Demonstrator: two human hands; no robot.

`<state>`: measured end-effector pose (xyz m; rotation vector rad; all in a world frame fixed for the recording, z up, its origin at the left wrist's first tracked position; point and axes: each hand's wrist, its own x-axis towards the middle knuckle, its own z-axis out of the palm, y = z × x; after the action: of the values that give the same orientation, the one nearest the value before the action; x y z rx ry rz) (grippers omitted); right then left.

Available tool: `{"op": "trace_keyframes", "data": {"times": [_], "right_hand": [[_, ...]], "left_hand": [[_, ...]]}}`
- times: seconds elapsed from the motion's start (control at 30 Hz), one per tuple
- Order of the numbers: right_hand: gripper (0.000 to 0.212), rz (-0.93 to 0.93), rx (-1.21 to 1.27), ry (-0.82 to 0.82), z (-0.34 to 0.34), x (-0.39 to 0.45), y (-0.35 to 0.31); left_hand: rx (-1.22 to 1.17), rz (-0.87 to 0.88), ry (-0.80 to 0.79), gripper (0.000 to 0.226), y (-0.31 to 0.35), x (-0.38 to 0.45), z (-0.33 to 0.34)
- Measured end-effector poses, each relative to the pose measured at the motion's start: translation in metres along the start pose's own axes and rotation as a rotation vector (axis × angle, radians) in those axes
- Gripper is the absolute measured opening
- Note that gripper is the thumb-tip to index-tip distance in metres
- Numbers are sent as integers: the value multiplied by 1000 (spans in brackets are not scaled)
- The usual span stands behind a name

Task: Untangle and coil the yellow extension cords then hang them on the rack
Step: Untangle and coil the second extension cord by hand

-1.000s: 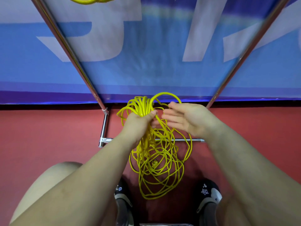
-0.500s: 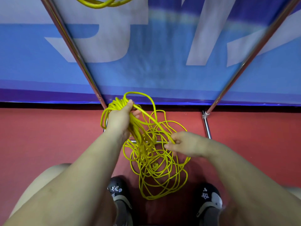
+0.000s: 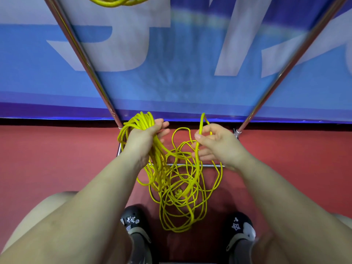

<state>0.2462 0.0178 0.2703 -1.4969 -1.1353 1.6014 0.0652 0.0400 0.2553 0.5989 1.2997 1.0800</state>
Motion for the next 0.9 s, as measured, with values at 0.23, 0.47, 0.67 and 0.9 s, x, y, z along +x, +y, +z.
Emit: {"op": "trace_keyframes", "data": {"times": [0.23,0.47,0.67,0.9], "right_hand": [[4,199,587,222,-3,20,-5],[11,252,714,403,-13,25,-6],[19,262,843,508,-30,20,-12],[10,175,844,469,-28,21,-12]], "left_hand": [[280,-3,-171,15,-14,-12,18],[383,-75,-351,10,-22,-17,20],[408,-147,-480,7,-23,-18,19],[492,-146,-462,12,-24,-17,19]]}}
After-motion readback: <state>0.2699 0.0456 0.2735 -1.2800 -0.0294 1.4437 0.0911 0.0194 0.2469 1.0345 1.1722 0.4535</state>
